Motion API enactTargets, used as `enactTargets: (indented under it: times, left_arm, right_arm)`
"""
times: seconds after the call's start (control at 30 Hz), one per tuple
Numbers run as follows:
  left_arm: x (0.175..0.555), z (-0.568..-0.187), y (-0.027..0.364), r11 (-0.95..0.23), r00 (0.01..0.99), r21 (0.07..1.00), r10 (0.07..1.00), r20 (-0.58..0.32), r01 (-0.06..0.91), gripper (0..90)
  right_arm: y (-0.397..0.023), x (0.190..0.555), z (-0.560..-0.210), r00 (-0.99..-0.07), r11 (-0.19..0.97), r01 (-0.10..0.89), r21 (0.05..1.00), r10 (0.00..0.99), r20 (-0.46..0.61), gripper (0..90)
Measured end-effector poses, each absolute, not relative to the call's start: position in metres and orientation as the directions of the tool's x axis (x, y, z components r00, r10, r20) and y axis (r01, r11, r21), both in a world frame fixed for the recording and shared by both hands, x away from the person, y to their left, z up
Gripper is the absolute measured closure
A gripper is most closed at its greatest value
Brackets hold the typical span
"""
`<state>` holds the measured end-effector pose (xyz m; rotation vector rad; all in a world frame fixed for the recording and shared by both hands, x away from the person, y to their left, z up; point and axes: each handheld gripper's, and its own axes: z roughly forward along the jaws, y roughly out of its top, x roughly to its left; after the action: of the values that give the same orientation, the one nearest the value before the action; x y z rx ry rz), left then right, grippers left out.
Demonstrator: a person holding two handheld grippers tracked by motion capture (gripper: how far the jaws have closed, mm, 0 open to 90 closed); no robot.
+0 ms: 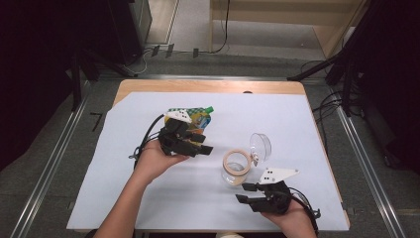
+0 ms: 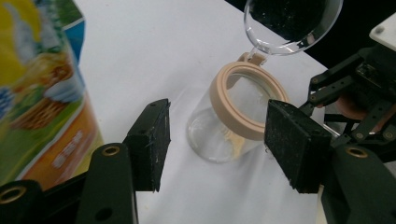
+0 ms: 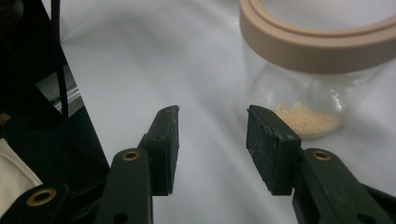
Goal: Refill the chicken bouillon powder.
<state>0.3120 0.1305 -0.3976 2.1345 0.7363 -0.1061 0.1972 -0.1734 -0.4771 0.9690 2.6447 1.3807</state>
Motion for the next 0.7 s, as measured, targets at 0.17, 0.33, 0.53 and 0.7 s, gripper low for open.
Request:
enactTargets:
  times: [0.17, 0.33, 0.53, 0.7]
  left_arm:
    - [0.312, -0.396, 0.14, -0.46, 0.82, 0.705, 0.479, -0.315, 0.54, 43.3]
    - [0.311, -0.391, 0.154, -0.467, 0.824, 0.717, 0.496, -0.273, 0.518, 42.2]
    - [0.312, -0.388, 0.173, -0.451, 0.811, 0.717, 0.516, -0.276, 0.531, 42.2]
    - [0.314, -0.387, 0.189, -0.435, 0.802, 0.718, 0.521, -0.292, 0.544, 41.9]
  right_arm:
    - [-0.165, 0.195, -0.478, -0.827, 0.439, 0.497, 0.749, 0.501, 0.256, 55.5]
    - [-0.161, 0.194, -0.479, -0.835, 0.442, 0.493, 0.749, 0.483, 0.265, 54.9]
    - [-0.153, 0.192, -0.481, -0.844, 0.452, 0.484, 0.749, 0.467, 0.264, 54.5]
    - [-0.148, 0.191, -0.484, -0.851, 0.464, 0.479, 0.745, 0.455, 0.264, 54.1]
